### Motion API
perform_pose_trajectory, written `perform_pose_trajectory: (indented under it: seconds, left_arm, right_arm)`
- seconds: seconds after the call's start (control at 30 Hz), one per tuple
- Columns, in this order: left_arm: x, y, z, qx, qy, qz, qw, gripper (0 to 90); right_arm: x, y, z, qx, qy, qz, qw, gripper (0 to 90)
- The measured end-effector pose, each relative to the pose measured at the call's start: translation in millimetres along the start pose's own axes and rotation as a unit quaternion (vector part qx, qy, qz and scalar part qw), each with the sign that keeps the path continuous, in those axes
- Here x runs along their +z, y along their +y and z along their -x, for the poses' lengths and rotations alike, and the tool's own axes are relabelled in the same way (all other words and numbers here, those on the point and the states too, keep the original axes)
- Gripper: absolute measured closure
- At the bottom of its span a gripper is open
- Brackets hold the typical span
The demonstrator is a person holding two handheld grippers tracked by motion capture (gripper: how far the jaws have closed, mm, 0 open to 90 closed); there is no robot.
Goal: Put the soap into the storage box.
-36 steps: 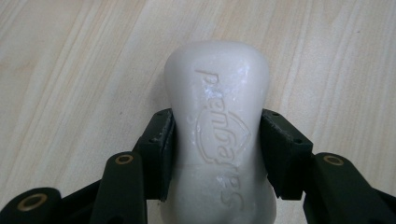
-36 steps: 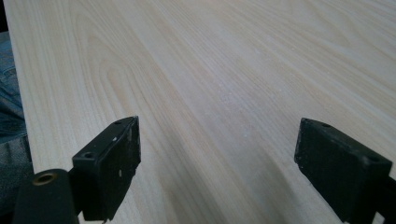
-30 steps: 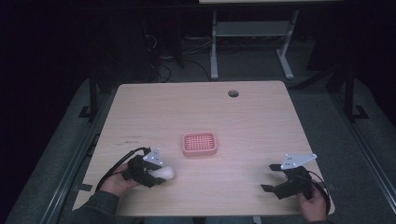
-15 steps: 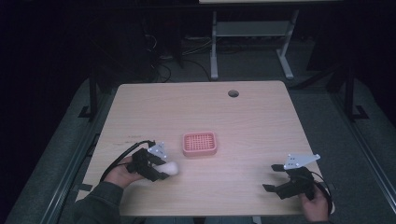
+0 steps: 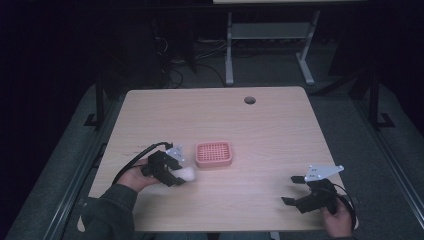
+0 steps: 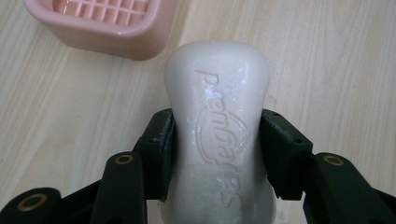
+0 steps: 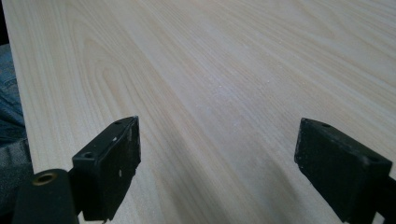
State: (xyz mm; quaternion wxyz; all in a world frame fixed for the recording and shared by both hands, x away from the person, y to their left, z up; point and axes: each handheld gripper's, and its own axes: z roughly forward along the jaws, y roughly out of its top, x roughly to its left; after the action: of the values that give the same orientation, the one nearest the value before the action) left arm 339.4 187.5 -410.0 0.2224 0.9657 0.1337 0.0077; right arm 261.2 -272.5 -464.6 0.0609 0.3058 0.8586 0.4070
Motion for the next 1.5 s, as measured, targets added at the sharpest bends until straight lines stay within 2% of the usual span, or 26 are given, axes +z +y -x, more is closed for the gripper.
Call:
perform_pose_trajectory:
  seconds: [0.53,0.9,1.5]
  left_arm:
    - [2.8,24.4,-14.1,0.012,-0.004,-0.013,0.9998,49.1]
    - [3.5,43.8,-20.7,0.022,-0.008,-0.007,0.9997,49.1]
    - [4.8,75.4,-33.5,0.038,0.000,-0.012,0.9992,49.1]
  right_arm:
    - [-1.4,-0.3,0.6,-0.001,0.002,0.005,1.0000,14.2]
    - [-4.6,-1.0,0.8,0.000,0.004,0.011,0.9999,14.2]
    - [-4.8,-1.3,1.1,0.002,0.007,0.014,0.9999,14.2]
